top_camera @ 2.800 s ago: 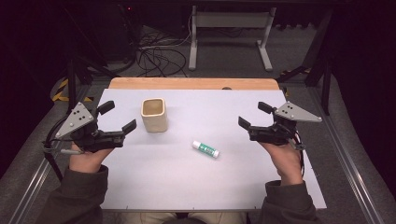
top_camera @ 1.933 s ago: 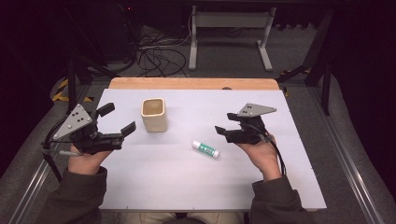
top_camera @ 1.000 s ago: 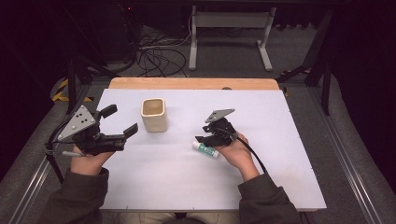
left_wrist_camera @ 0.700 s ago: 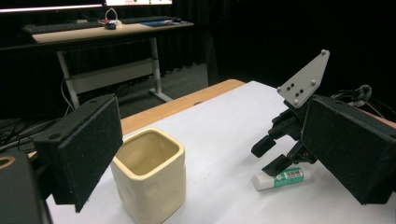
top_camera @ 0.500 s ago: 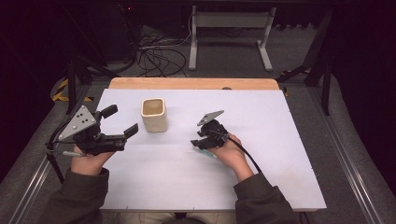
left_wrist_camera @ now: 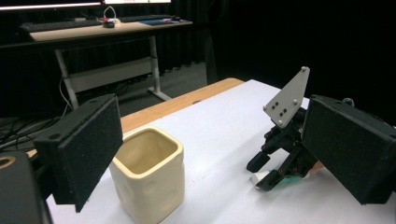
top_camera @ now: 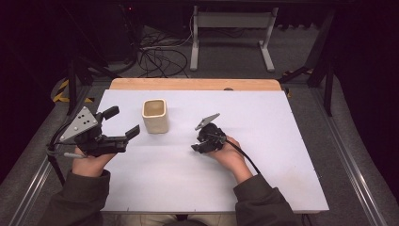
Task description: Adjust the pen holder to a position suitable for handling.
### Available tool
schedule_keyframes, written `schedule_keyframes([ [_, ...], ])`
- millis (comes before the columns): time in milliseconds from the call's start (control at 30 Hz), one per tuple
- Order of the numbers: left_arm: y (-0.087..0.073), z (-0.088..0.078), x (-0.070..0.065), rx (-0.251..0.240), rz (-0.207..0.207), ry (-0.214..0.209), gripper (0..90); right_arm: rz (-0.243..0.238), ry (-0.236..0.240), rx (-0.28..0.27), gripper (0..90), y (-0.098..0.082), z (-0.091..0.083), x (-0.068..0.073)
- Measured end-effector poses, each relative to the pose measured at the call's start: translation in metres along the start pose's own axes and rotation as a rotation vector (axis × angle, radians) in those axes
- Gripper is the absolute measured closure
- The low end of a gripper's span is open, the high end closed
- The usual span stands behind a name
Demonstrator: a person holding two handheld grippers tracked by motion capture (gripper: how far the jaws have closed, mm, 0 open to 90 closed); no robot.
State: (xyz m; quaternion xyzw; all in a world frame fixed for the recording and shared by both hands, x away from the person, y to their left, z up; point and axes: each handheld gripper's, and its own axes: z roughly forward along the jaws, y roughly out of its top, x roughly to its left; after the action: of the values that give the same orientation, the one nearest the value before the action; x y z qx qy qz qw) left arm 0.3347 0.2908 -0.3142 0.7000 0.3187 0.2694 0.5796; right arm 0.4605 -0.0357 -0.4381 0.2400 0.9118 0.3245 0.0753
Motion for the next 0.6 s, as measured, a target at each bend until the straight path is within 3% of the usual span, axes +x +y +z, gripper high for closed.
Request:
schedule_keyframes([
  [267,-0.0006,0.0013,-0.0008,0.003,-0.001,-0.002,6.2,-0.014,0.000,0.012,64.2,-0.0001,0.0026,0.0013],
  [600,-0.0016,0.0035,-0.0018,0.011,0.003,-0.006,6.3,-0.015,-0.014,-0.010,65.3,0.0011,-0.0020,0.0020],
])
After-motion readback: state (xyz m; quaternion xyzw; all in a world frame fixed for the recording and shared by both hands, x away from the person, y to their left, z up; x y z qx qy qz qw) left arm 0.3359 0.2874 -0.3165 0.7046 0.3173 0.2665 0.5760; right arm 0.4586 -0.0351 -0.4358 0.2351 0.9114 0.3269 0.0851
